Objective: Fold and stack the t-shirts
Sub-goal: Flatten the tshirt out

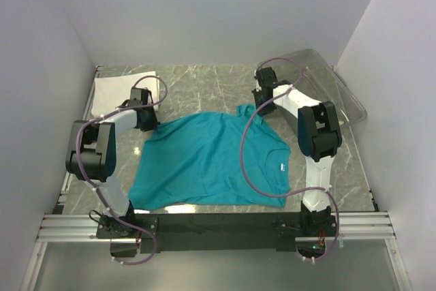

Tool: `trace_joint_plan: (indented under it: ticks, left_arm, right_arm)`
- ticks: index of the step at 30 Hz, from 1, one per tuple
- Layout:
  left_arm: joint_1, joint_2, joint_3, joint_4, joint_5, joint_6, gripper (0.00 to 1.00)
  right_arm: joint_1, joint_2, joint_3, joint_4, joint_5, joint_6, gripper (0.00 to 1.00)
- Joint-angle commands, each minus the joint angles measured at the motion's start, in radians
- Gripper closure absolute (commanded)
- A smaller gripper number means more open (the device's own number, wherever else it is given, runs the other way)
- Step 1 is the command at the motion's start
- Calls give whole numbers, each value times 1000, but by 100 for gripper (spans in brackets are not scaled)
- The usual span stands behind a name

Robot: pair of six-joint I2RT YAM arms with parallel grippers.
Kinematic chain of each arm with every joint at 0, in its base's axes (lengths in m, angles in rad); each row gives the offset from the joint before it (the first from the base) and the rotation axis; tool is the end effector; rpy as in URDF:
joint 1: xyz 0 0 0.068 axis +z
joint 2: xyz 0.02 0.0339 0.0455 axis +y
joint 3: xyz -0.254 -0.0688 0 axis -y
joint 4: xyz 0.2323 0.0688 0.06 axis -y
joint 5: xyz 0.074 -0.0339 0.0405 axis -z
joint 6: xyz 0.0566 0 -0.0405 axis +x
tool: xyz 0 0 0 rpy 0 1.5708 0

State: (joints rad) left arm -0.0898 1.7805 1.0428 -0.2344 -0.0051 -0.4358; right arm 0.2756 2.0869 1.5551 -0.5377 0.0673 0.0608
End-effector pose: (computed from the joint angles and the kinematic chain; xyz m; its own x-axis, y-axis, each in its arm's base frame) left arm 0.3573 -0.0319 0.1422 -0.7825 -0.3534 -0.5127 -0.2686 0.9344 -0.2341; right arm 0.4232 0.1157 0.1539 -0.8569 -0.1793 -0.4833 -0.1887 0.9816 -0.0297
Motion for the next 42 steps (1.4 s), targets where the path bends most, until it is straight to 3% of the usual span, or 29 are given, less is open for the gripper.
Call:
trace_joint_plan:
  ticks: [1, 4, 10, 15, 22, 32, 42]
  left_arm:
    - [31, -81, -50, -51, -30, -15, 99]
    - [55, -115, -78, -63, -32, -24, 99]
    - [68, -118, -78, -74, -29, -26, 99]
    - [71, -115, -69, -74, -27, -24, 99]
    - [87, -141, -56, -63, -7, -27, 99]
    - [148, -273, 75, -16, 79, -86, 99]
    - [177, -397, 201, 30, 79, -110, 99]
  right_arm:
    - [-9, 13, 45, 39, -64, -12, 78]
    - [-9, 2, 43, 48, -127, -35, 88]
    - [20, -99, -30, 111, -228, -113, 99]
    - [46, -136, -76, 104, -371, -210, 100]
    - [22, -148, -23, 105, -320, -234, 100]
    - [-4, -215, 221, 42, -409, -392, 100]
    - [-93, -298, 497, 5, -540, -371, 100]
